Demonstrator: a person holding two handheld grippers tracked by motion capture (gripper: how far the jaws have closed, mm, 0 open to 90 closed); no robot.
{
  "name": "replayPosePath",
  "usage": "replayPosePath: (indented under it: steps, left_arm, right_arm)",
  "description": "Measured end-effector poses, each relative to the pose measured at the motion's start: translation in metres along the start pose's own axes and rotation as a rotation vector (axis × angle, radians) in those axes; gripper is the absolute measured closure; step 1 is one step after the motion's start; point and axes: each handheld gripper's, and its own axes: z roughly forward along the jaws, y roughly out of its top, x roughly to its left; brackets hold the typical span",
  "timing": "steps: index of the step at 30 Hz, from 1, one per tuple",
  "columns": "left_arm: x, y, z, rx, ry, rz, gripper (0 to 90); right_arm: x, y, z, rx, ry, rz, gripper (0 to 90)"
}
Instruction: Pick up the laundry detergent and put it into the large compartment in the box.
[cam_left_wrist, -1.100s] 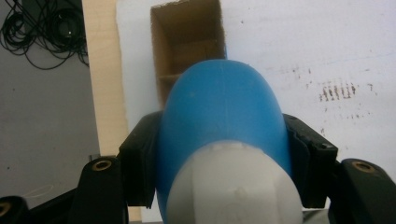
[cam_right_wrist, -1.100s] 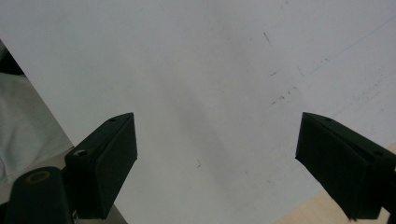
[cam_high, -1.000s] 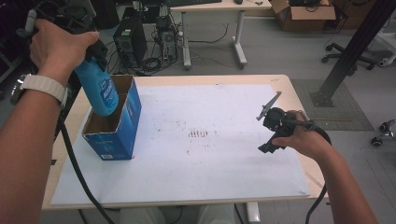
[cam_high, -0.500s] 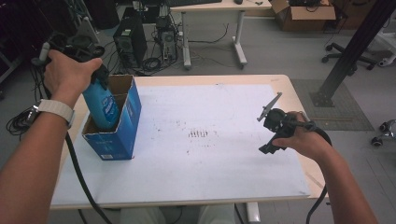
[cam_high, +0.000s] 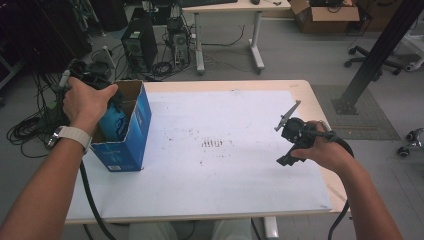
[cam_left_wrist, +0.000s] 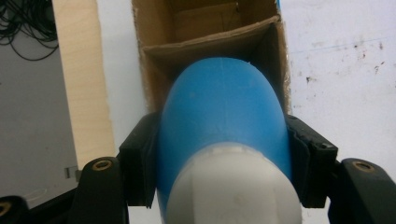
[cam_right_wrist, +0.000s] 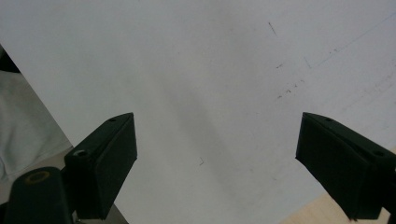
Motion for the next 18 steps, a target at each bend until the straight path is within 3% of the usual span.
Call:
replayPosePath:
  steps: [10,18]
  left_arm:
    - [-0.001,-0.007,0.031,0.005,-0.01,0.008,37.8]
    - [-0.001,-0.01,0.042,0.0,-0.021,0.012,37.8]
  right_arm:
    - [-0.001,-0.001,0.002,0.006,0.004,0.005,12.4]
    - [-0.001,-0.001,0.003,-0.002,0.011,0.008,12.4]
